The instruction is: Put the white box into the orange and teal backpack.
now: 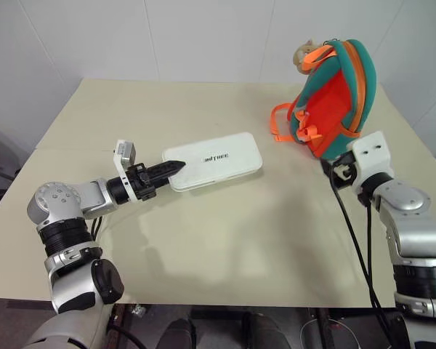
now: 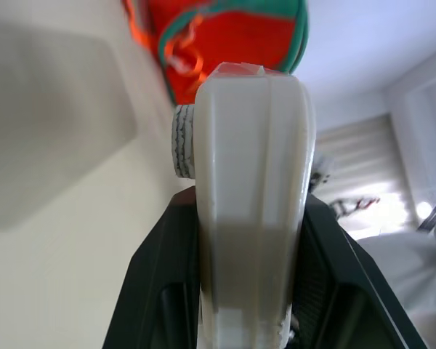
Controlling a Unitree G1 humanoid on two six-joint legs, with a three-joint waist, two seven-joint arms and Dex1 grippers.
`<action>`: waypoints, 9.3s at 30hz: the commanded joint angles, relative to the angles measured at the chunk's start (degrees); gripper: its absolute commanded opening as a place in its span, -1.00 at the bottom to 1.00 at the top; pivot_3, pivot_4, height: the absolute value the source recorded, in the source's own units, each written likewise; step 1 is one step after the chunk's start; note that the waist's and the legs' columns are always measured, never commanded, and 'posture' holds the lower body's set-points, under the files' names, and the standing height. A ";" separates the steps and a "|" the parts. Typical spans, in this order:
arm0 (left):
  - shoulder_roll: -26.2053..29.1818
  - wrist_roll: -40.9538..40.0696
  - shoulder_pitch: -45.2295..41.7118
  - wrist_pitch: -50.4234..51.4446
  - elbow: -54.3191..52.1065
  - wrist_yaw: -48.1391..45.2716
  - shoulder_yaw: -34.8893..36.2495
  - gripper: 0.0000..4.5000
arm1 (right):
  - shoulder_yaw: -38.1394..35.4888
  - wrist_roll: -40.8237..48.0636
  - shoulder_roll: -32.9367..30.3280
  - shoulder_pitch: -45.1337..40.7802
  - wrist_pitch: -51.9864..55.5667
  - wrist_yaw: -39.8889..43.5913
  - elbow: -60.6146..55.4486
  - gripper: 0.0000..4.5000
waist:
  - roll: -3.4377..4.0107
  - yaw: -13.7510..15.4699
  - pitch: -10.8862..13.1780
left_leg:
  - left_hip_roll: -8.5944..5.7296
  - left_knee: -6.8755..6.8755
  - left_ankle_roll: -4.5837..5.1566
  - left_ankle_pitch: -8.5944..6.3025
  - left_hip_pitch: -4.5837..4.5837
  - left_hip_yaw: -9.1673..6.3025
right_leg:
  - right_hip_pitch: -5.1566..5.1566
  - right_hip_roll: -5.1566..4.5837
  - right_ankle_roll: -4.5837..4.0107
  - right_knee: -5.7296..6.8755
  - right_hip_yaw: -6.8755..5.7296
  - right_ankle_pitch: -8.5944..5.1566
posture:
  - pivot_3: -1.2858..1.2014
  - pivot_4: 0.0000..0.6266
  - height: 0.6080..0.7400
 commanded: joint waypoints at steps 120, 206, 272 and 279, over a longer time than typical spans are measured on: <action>27.79 -5.32 -8.57 -8.57 20.60 -13.41 -30.40 -0.45 | -21.71 33.62 1.91 34.36 18.20 7.60 -48.37 -0.81 | 0.01 0.03 0.00 | 0.10 -0.05 0.28 -0.54 -0.09 0.73 | -0.25 0.19 0.19 -0.47 0.59 0.09 | 0.03 -0.52 1.00; 26.61 5.76 -5.53 -3.97 16.66 -23.25 -25.53 -0.45 | 6.50 32.67 2.73 14.82 11.87 -5.67 -32.39 0.99 | -0.34 -0.01 -0.02 | 0.11 0.17 0.54 -0.55 0.02 0.63 | -0.18 0.15 0.20 -0.05 0.60 0.12 | 0.03 -0.52 1.00; 25.90 2.91 -3.07 0.01 11.69 -17.74 -21.05 -0.45 | 15.67 4.85 34.34 0.35 18.30 -27.35 -28.81 0.99 | -0.39 -1.61 -0.05 | 0.10 -0.07 0.39 -0.49 -0.10 0.76 | -0.96 0.15 0.19 0.32 1.26 0.12 | 0.03 -0.52 1.00; 26.38 1.33 -2.65 0.01 11.47 -17.20 -21.32 -0.45 | 15.79 2.20 36.64 -2.25 11.26 -27.98 -20.13 0.99 | -0.39 -1.66 -0.05 | 0.10 -0.11 0.38 -0.49 -0.10 0.77 | -0.98 0.14 0.19 0.32 1.26 0.12 | 0.03 -0.52 1.00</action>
